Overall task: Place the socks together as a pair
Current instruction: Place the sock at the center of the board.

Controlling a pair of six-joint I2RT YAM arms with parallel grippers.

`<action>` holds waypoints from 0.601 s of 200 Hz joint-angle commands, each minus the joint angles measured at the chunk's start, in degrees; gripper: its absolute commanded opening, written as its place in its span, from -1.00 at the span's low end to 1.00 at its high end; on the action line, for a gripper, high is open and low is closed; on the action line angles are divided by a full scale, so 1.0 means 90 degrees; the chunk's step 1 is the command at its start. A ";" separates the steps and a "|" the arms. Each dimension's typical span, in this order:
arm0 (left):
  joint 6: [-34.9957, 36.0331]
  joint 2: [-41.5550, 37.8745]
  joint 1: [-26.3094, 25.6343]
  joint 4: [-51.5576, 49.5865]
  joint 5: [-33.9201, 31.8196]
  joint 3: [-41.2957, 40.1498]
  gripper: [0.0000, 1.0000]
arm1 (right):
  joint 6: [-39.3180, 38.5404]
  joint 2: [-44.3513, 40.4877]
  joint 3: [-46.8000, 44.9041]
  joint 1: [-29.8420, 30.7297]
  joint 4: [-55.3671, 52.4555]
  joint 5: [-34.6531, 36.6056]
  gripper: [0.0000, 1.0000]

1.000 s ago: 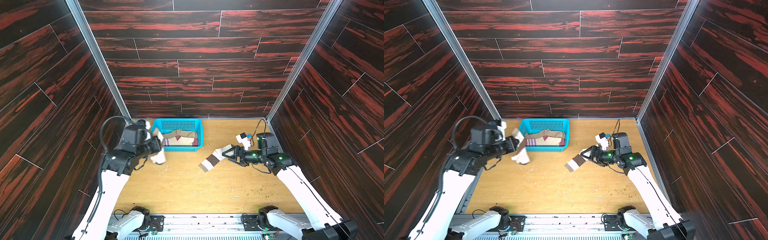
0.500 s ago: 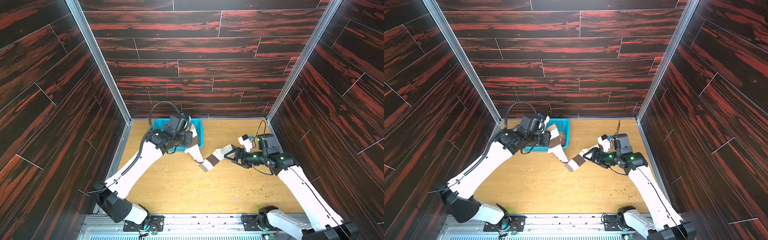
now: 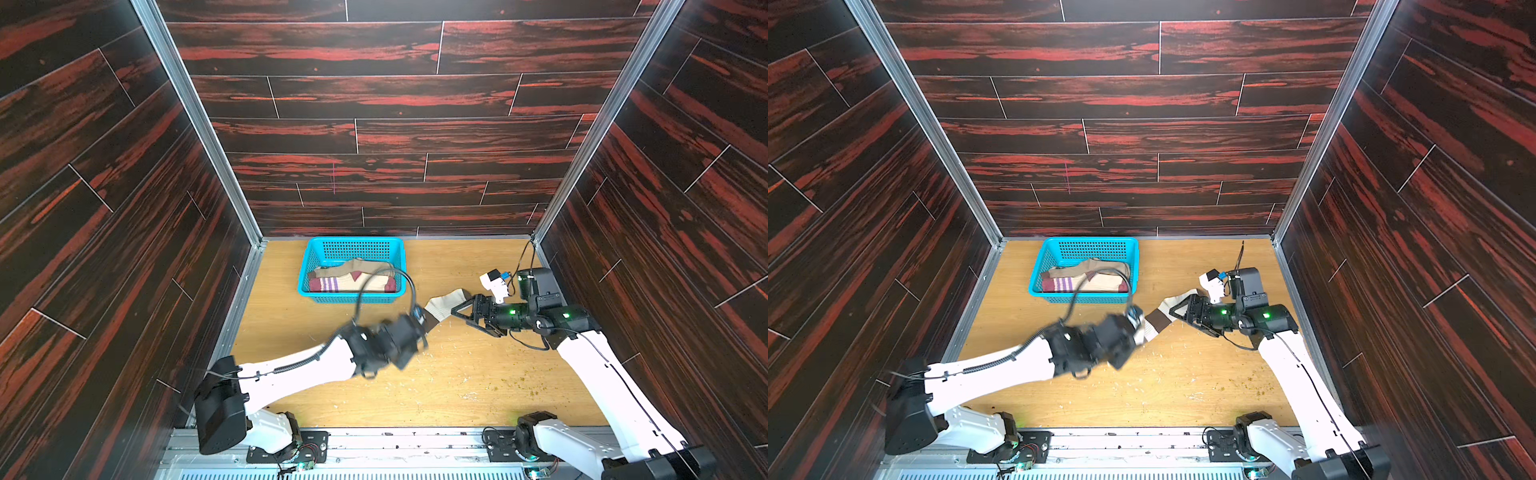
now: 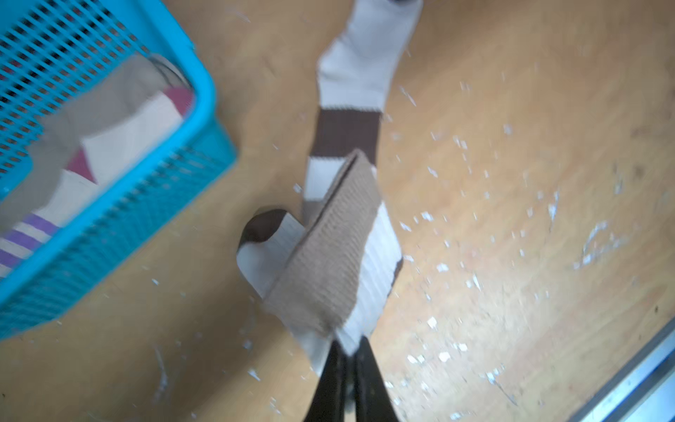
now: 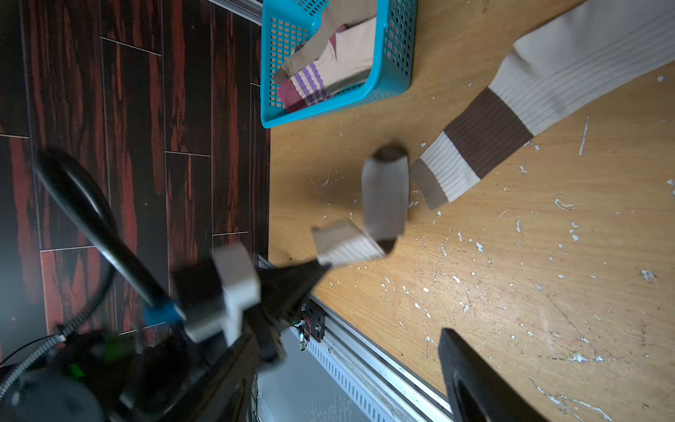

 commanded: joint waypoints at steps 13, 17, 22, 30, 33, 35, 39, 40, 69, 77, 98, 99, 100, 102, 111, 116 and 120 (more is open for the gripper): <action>-0.0914 0.0277 -0.0901 0.0099 -0.0787 -0.0232 -0.83 | -0.0196 0.0292 -0.0043 -0.0027 -0.0022 -0.0190 0.62; -0.0977 0.0313 -0.0973 0.0095 -0.0784 -0.0260 -0.83 | -0.0205 0.0327 -0.0066 -0.0032 -0.0022 -0.0217 0.62; -0.1063 0.0341 -0.1066 0.0073 -0.0790 -0.0302 -0.83 | -0.0222 0.0389 -0.0093 -0.0031 -0.0029 -0.0230 0.62; -0.1195 0.0381 -0.1188 0.0034 -0.0794 -0.0358 -0.82 | -0.0248 0.0506 -0.0121 -0.0034 -0.0065 -0.0221 0.61; -0.1238 0.0393 -0.1229 0.0031 -0.0789 -0.0383 -0.82 | -0.0266 0.0549 -0.0130 -0.0034 -0.0082 -0.0206 0.61; -0.1265 0.0396 -0.1257 0.0028 -0.0773 -0.0400 -0.81 | -0.0281 0.0592 -0.0141 -0.0031 -0.0095 -0.0194 0.61; -0.1332 0.0412 -0.1306 0.0022 -0.0756 -0.0430 -0.78 | -0.0319 0.0669 -0.0150 -0.0032 -0.0123 -0.0174 0.61; -0.1355 0.0419 -0.1317 0.0019 -0.0751 -0.0439 -0.77 | -0.0330 0.0688 -0.0156 -0.0033 -0.0136 -0.0167 0.61; -0.1722 0.0585 -0.1539 0.0104 -0.0122 -0.0566 -0.28 | -0.0606 0.1377 -0.0122 -0.0029 -0.0259 0.0074 0.58; -0.1836 0.0619 -0.1575 0.0093 -0.0106 -0.0560 -0.13 | -0.0646 0.1559 -0.0117 -0.0034 -0.0239 0.0076 0.58; -0.2505 0.0591 -0.1549 -0.0299 -0.0672 -0.0585 0.15 | -0.0624 0.1907 -0.0181 -0.0025 0.0031 -0.0084 0.55; -0.2522 0.0577 -0.1541 -0.0302 -0.0684 -0.0589 0.17 | -0.0624 0.1917 -0.0185 -0.0029 0.0039 -0.0093 0.55; -0.2536 0.0565 -0.1532 -0.0294 -0.0685 -0.0592 0.19 | -0.0619 0.1927 -0.0183 -0.0027 0.0057 -0.0098 0.55; -0.2558 0.0539 -0.1491 -0.0283 -0.0683 -0.0616 0.20 | -0.0616 0.1954 -0.0188 -0.0030 0.0081 -0.0116 0.55; -0.2749 0.0390 -0.1309 -0.0265 -0.0655 -0.0700 0.25 | -0.0628 0.2055 -0.0196 -0.0022 0.0207 -0.0274 0.54; -0.2876 0.0290 -0.1161 -0.0307 -0.0648 -0.0737 0.26 | -0.0661 0.2104 -0.0199 -0.0014 0.0307 -0.0409 0.54; -0.2998 0.0183 -0.1049 -0.0352 -0.0656 -0.0769 0.27 | -0.0693 0.2149 -0.0200 0.0008 0.0388 -0.0558 0.54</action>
